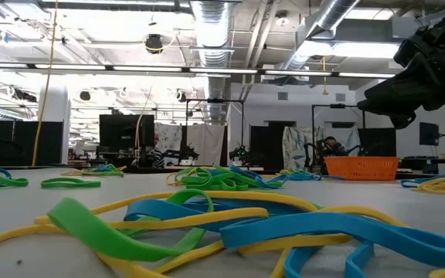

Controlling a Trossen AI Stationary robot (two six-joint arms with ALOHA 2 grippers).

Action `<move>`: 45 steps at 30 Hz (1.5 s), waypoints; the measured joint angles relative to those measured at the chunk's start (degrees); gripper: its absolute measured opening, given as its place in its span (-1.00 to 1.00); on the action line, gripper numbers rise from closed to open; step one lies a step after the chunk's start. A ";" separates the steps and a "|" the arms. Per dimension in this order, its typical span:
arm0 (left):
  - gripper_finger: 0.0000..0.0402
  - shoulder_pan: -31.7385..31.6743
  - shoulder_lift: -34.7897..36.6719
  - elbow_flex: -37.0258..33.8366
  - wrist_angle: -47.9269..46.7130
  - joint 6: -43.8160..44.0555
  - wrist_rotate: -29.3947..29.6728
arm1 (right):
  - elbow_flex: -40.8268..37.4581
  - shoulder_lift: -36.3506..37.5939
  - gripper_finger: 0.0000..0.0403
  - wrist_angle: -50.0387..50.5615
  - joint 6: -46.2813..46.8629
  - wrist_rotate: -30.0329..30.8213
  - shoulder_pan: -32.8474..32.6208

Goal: Sort rubber bands into baskets
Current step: Put the yellow rubber band into the yellow bin

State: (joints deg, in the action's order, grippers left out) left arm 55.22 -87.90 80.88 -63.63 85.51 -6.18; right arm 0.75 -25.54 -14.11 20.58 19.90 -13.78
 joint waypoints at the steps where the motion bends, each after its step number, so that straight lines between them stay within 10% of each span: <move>1: -1.00 0.00 -0.79 0.00 0.24 -0.38 -0.63 | 0.00 0.00 -0.11 0.00 0.00 -0.02 0.00; 18: -0.28 -0.62 -7.78 -0.04 -9.05 -4.27 -4.46 | 0.00 0.00 -0.11 -0.12 0.04 -0.07 0.00; 28: -0.19 -6.43 -7.65 -0.88 -23.59 -13.13 5.46 | 0.00 0.00 -0.11 -0.11 -0.01 -0.07 0.00; 37: -0.25 -16.60 -7.32 -14.07 -15.20 -26.81 2.85 | 0.00 0.00 -0.11 -0.07 -0.09 -0.07 0.00; 45: -0.25 -21.28 6.15 -31.16 -2.51 -22.33 2.52 | 0.00 0.00 -0.11 0.22 -1.01 -0.10 0.00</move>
State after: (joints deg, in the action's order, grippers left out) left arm 33.95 -81.75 49.72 -66.13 63.18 -3.66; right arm 0.75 -25.54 -13.89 19.57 19.80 -13.78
